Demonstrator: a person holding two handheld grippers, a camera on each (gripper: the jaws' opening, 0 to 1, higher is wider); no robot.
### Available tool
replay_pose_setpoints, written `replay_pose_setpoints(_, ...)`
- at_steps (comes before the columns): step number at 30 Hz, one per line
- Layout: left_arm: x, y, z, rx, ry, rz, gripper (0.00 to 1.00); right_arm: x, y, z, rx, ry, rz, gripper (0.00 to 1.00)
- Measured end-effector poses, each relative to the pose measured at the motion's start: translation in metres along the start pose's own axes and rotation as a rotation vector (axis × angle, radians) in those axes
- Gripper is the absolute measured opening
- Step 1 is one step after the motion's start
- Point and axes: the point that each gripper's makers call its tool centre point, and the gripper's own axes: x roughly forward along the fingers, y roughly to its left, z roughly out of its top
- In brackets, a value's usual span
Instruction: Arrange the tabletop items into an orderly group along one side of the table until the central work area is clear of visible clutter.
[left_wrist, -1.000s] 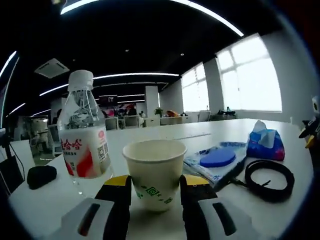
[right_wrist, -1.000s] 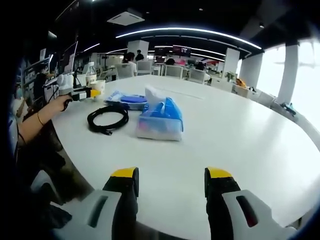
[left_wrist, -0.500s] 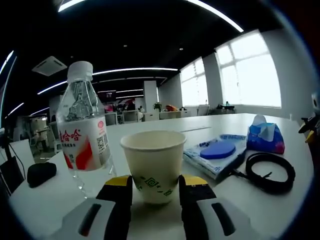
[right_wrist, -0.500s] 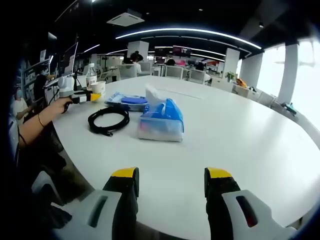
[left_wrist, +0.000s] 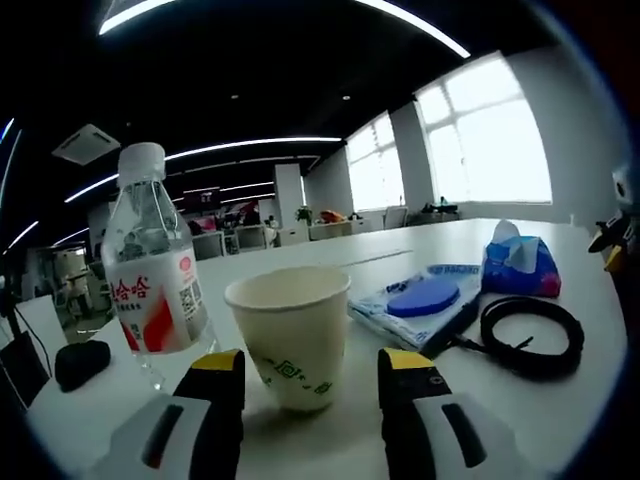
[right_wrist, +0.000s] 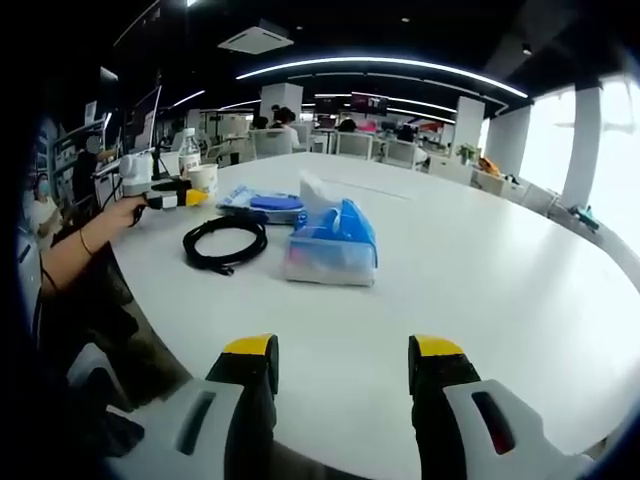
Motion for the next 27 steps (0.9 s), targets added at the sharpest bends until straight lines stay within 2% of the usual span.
replay_pose_setpoints(4,0.000,-0.001,0.001,0.002,0.002,-0.006,0.54,0.000,0.001,0.000,-0.001,0.001,0.001,0.50)
replay_pose_setpoints(8,-0.002,-0.003,0.003,-0.015,-0.016,-0.018,0.61,-0.001,0.001,0.001,-0.003,0.000,0.001,0.50)
replay_pose_setpoints(19,-0.004,-0.004,0.004,0.017,-0.003,-0.023,0.61,0.000,0.003,0.002,-0.005,-0.003,0.006,0.50)
replay_pose_setpoints(26,-0.018,0.000,0.004,0.008,-0.015,0.005,0.61,-0.004,0.002,0.004,-0.007,-0.016,0.004,0.51)
replay_pose_setpoints(27,-0.021,-0.001,0.003,0.017,0.000,0.003,0.61,-0.004,0.002,0.005,-0.009,-0.018,0.003,0.51)
